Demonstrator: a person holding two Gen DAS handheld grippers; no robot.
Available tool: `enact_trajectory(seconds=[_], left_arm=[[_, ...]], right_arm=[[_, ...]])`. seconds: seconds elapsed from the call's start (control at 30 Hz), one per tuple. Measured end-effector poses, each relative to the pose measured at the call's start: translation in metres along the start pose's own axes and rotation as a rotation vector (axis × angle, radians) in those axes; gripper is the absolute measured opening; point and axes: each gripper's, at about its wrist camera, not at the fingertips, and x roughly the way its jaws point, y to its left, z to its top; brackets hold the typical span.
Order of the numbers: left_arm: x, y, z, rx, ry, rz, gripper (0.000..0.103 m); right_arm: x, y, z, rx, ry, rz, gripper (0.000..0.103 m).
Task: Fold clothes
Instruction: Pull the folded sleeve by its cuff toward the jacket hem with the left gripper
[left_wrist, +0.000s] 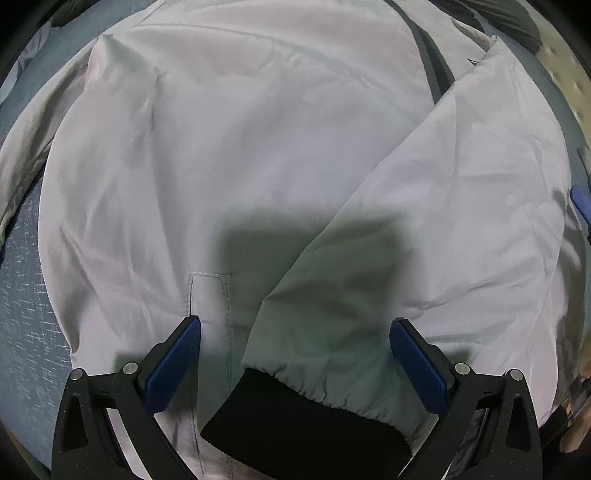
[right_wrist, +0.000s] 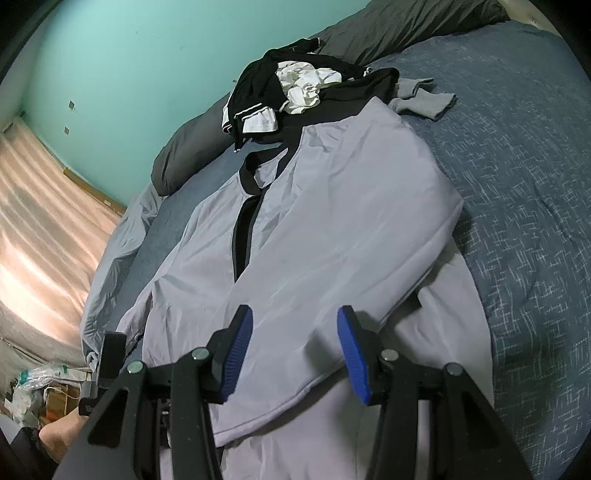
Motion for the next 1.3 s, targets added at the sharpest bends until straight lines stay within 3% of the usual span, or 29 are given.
enact_trajectory(seconds=[0.2,0.33,0.53,0.7,0.83,1.3], left_arm=[[-0.018,0.000,-0.014,0.033,-0.051,-0.010,0.082],[-0.031,0.005,-0.024,0.035,-0.079,-0.047,0.076],[-0.042,0.016,-0.032,0.029,-0.095,-0.093,0.057],[-0.051,0.020,-0.036,0.033,-0.112,-0.085,0.035],[-0.059,0.021,-0.041,0.043,-0.126,-0.089,0.024],[-0.085,0.021,-0.051,0.086,-0.152,-0.052,0.022]], right_arm=[[0.000,-0.001,0.001,0.005,-0.001,0.005,0.048],[0.000,-0.001,0.001,0.007,0.002,0.008,0.048],[0.002,-0.001,0.002,0.007,0.005,0.008,0.048],[0.003,0.000,0.001,0.005,0.010,0.009,0.048],[0.003,0.000,0.001,0.005,0.010,0.009,0.048],[0.001,-0.003,0.001,0.014,0.011,0.010,0.048]])
